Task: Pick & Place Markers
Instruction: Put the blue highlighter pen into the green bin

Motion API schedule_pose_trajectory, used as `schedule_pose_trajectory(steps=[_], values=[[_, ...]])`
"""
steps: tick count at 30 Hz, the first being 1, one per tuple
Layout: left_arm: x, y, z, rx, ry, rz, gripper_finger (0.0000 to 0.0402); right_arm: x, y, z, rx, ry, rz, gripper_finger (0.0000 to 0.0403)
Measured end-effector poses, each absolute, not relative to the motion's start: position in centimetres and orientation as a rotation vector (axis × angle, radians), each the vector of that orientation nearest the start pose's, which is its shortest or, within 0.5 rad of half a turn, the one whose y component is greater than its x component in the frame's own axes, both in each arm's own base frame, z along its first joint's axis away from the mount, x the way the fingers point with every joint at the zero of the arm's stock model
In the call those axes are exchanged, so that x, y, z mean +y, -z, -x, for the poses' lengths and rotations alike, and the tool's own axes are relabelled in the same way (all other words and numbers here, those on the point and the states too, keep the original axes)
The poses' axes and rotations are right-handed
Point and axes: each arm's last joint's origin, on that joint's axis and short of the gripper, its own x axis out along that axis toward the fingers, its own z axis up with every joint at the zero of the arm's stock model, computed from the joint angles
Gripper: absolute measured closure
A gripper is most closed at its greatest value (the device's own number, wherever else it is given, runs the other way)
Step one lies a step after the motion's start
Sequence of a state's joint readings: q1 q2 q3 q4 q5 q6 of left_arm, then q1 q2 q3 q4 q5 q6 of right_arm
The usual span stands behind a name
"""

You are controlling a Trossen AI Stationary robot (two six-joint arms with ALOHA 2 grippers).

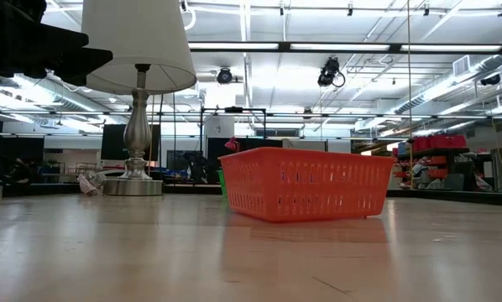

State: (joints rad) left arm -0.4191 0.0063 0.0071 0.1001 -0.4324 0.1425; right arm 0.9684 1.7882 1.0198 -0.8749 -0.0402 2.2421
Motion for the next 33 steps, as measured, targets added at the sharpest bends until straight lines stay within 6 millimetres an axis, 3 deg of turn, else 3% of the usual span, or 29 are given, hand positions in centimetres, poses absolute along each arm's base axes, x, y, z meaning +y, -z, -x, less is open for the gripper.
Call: schedule_pose_trajectory(steps=[20, 33], values=[[-2.7, -17.5, -9.1, -0.091, -0.02, -0.1, 0.0129, 23.4, -13.9, -16.0, 1.379, 1.078, -0.899, 0.0347], [-2.7, -17.5, -9.1, -0.091, -0.019, -0.1, 0.0129, 22.3, -16.4, -15.3, 1.456, 0.97, -0.809, 0.0347]])
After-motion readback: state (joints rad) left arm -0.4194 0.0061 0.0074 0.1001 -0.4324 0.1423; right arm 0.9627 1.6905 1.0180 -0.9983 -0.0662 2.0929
